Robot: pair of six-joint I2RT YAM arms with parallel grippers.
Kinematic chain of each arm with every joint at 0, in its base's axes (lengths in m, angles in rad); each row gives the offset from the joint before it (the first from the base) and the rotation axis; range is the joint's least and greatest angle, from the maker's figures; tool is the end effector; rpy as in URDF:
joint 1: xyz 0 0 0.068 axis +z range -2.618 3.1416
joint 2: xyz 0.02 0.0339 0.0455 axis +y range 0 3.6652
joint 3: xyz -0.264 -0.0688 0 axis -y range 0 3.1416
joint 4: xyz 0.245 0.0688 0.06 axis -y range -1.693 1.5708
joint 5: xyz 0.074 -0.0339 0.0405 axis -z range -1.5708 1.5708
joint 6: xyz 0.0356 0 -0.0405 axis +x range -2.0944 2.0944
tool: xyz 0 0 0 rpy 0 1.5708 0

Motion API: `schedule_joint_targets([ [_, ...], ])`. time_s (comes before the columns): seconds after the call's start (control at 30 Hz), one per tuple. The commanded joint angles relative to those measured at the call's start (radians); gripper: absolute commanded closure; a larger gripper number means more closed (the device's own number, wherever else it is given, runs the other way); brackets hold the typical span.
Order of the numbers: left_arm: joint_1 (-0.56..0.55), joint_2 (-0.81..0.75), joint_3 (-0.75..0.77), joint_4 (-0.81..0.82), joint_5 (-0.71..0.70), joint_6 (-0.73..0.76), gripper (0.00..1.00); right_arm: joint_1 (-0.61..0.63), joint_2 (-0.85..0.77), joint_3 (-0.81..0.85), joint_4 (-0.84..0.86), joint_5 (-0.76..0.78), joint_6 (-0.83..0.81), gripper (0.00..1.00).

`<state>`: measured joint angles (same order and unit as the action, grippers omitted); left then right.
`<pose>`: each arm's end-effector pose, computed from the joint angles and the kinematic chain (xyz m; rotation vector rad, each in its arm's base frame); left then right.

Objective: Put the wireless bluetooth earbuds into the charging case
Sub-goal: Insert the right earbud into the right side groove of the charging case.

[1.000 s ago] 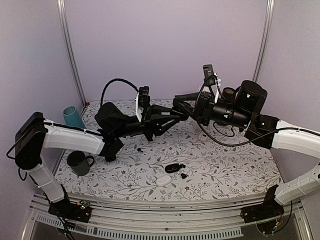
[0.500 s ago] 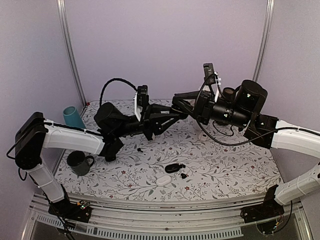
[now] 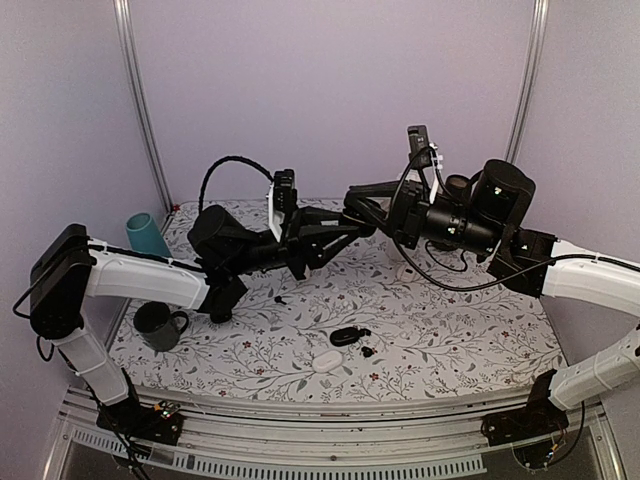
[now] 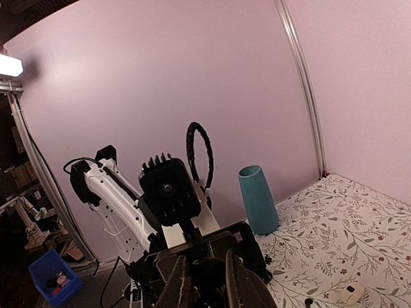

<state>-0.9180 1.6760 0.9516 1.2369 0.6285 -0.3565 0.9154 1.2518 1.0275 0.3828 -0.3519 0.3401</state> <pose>0.2024 -0.2991 0.3090 0.9152 0.9103 -1.4427 0.1704 0.2417 0.3851 -0.7346 1.3667 1.2646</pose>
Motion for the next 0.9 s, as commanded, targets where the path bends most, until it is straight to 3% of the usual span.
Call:
schedule_joint_targets([
  [0.0,-0.019,-0.047,0.030,0.108,-0.020,0.005,1.00,-0.006,0.012,-0.019,-0.068,0.023,-0.004,0.93],
  [0.43,-0.020,-0.042,0.053,0.089,0.092,0.002,1.00,-0.005,0.025,0.005,-0.065,-0.020,-0.007,0.93],
  [0.87,-0.019,-0.039,0.052,0.091,0.084,0.000,1.00,-0.005,0.042,0.021,-0.070,-0.036,-0.001,0.93],
])
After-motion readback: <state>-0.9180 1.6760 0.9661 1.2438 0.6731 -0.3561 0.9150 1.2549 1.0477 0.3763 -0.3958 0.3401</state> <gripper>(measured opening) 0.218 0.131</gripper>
